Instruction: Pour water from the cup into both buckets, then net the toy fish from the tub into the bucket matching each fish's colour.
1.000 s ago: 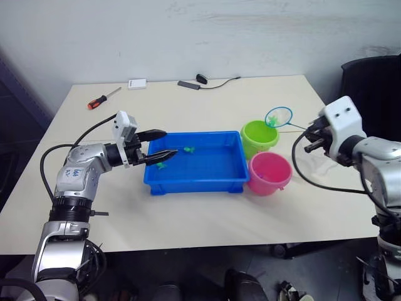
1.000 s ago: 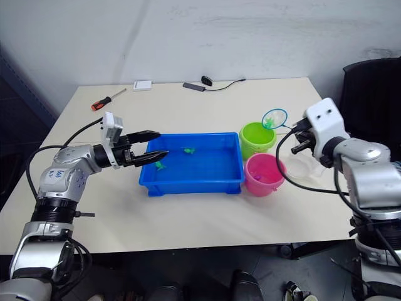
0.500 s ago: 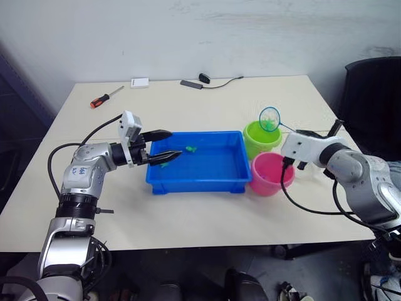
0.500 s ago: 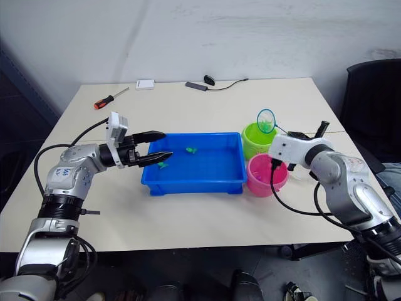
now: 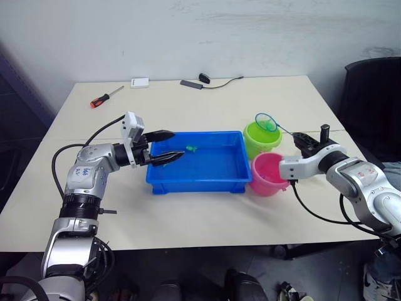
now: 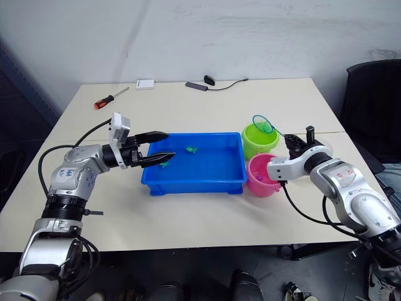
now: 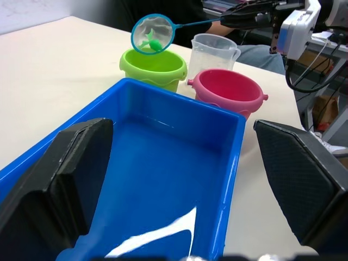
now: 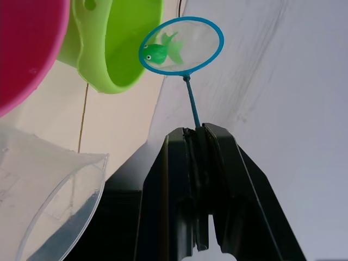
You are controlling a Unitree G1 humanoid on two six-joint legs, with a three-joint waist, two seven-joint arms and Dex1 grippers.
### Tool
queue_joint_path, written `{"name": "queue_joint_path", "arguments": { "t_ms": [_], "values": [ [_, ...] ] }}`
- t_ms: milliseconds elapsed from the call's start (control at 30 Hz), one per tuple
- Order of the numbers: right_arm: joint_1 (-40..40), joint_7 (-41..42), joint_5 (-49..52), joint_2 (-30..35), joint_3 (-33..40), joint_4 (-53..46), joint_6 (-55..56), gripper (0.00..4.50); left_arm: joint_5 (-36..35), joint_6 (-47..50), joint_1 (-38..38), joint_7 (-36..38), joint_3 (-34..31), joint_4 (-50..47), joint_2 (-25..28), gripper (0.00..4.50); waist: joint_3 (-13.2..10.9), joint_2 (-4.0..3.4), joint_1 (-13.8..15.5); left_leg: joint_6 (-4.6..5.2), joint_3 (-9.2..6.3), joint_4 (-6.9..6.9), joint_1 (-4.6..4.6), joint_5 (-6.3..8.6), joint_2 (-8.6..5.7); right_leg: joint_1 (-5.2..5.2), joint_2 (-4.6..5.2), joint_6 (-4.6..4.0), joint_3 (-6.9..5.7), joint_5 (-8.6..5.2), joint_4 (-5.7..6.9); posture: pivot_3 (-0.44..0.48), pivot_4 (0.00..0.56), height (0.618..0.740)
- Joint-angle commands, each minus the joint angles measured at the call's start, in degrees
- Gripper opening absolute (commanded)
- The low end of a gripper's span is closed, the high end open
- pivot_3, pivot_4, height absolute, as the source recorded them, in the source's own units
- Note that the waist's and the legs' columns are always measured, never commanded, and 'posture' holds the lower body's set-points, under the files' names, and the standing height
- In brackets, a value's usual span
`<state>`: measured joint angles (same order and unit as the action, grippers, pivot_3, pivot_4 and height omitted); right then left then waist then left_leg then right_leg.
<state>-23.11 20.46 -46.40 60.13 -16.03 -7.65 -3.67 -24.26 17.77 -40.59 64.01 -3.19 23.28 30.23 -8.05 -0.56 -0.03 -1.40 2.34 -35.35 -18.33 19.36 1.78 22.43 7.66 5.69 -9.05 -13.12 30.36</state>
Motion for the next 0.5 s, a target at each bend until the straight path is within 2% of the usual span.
{"name": "queue_joint_path", "arguments": {
  "t_ms": [33, 500],
  "values": [
    [1.79, -3.09, -6.62, 1.51, 1.7, -2.31, 2.14, 0.0, 0.47, -2.13, -1.49, 0.7, -0.3, 0.07, -0.37, 4.48, 0.0, 0.01, 0.01, 0.0, 0.0, 0.0, 0.0, -0.01, 0.0, -0.01, 0.0, 0.0, 0.0, 0.0, 0.01, 0.0, 0.15, 0.74],
    [4.1, -7.83, -19.99, 1.78, 1.82, -3.05, 2.42, 0.0, 0.93, -4.32, -3.0, 0.7, -0.23, 2.22, -1.93, 4.48, -0.02, 0.06, 0.0, 0.01, 0.02, 0.0, 0.0, -0.03, 0.0, -0.05, 0.0, 0.01, 0.03, -0.01, 0.03, 0.0, 0.15, 0.74]
  ]
}}
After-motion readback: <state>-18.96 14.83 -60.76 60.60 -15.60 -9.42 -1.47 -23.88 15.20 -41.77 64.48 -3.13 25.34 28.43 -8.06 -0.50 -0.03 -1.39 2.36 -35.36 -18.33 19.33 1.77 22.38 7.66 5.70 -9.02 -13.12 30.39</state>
